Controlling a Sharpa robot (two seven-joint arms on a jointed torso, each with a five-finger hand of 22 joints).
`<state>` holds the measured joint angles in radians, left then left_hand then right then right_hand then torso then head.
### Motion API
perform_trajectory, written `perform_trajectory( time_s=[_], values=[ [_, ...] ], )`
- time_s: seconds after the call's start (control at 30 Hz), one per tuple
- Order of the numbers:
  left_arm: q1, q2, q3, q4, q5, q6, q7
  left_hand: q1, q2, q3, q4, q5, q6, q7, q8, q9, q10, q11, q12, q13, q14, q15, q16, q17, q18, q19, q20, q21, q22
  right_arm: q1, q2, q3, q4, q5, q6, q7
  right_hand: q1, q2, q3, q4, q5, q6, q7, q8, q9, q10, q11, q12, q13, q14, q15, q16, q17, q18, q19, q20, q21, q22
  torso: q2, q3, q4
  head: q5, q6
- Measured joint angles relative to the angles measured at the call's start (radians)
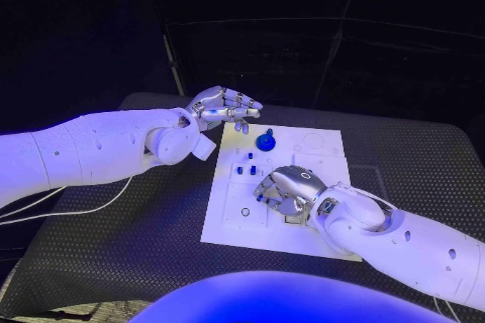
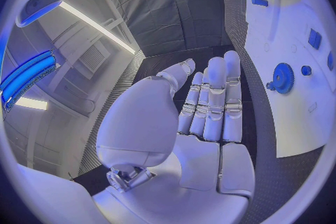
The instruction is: Assemble the parts on the task board
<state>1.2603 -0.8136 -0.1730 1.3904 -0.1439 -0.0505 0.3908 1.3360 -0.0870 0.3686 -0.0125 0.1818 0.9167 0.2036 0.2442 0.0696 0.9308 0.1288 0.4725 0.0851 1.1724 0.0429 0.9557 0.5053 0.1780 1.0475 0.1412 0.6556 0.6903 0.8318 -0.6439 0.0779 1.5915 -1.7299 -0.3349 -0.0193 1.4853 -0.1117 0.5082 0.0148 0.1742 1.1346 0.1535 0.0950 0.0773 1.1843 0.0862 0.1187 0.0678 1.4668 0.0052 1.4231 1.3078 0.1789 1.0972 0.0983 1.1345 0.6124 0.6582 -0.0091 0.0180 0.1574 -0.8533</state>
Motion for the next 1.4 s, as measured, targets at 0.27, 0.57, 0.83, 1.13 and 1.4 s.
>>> perform_trajectory(
  time_s=[0.27,0.57,0.83,1.13,1.4],
  values=[
    [0.000,0.000,0.000,0.000,0.000,0.002,-0.001,0.000,0.000,0.000,0.000,0.000,0.000,0.000,0.000,0.000,-0.004,0.004,0.000,0.000,0.000,0.000,-0.004,0.000,0.000,0.000,0.000,0.000,0.000,0.000,0.001,0.000,-0.006,0.001,0.001,-0.002,0.000,0.000,0.000,0.000,0.000,0.000,0.000,0.000,0.001,0.000,0.000,0.000,0.000,0.000,0.000,0.000,0.000,0.000,0.000,0.000,0.000,0.000,0.000,-0.0003,0.0005,-0.002,-0.002],
    [0.000,0.001,0.000,-0.001,0.000,0.004,-0.002,0.000,0.000,0.000,0.000,0.000,0.000,0.000,0.000,0.000,-0.004,0.004,0.000,0.000,0.000,0.000,-0.004,0.000,0.000,0.000,0.000,0.000,-0.001,-0.001,0.007,0.000,-0.013,-0.002,0.004,-0.009,-0.003,-0.004,0.000,0.000,0.000,-0.001,-0.001,0.000,0.001,0.000,0.000,0.000,0.000,0.000,0.000,0.000,0.000,0.000,0.000,0.000,0.000,0.000,0.000,-0.0006,0.0005,-0.002,-0.004],
    [0.000,0.001,0.000,0.000,0.000,0.007,-0.004,0.000,0.000,0.000,0.000,0.000,0.000,0.000,0.000,0.000,-0.004,0.004,0.000,0.000,0.000,0.000,-0.004,0.000,0.000,0.000,0.000,0.000,-0.001,-0.001,0.015,0.000,-0.016,-0.007,0.015,-0.017,-0.004,-0.004,0.000,0.000,0.000,-0.001,-0.001,-0.001,0.000,0.000,0.000,0.000,0.000,0.000,0.000,0.000,0.000,0.000,0.000,0.000,0.000,0.000,0.000,-0.0005,0.0005,0.001,-0.007],
    [0.000,0.002,0.000,0.000,0.000,0.011,-0.005,0.000,0.000,0.000,0.000,0.000,0.000,0.000,0.000,0.000,-0.004,0.004,0.000,0.000,0.000,0.000,-0.004,0.000,0.000,0.000,0.000,0.000,-0.001,0.001,0.022,0.001,-0.018,-0.018,0.032,-0.033,-0.015,-0.004,-0.004,-0.004,0.000,-0.002,-0.002,-0.003,0.000,0.000,0.000,0.000,0.000,0.000,0.000,0.000,0.000,0.000,0.000,0.000,0.000,-0.002,0.000,-0.0003,0.0005,0.000,-0.008],
    [0.000,0.003,0.000,-0.002,0.000,0.015,-0.005,0.000,0.000,0.000,0.000,0.000,0.000,0.000,0.000,0.000,-0.007,0.000,0.000,-0.001,-0.004,0.004,-0.004,0.000,0.000,0.000,0.000,0.000,-0.001,0.001,0.025,0.002,-0.019,-0.031,0.051,-0.052,-0.065,-0.033,-0.035,0.004,0.006,-0.043,0.011,-0.023,-0.008,-0.064,0.016,-0.043,-0.005,-0.002,0.006,-0.013,-0.023,0.023,-0.035,0.016,-0.029,-0.056,0.000,0.0000,0.0005,-0.001,-0.008]
  ],
)
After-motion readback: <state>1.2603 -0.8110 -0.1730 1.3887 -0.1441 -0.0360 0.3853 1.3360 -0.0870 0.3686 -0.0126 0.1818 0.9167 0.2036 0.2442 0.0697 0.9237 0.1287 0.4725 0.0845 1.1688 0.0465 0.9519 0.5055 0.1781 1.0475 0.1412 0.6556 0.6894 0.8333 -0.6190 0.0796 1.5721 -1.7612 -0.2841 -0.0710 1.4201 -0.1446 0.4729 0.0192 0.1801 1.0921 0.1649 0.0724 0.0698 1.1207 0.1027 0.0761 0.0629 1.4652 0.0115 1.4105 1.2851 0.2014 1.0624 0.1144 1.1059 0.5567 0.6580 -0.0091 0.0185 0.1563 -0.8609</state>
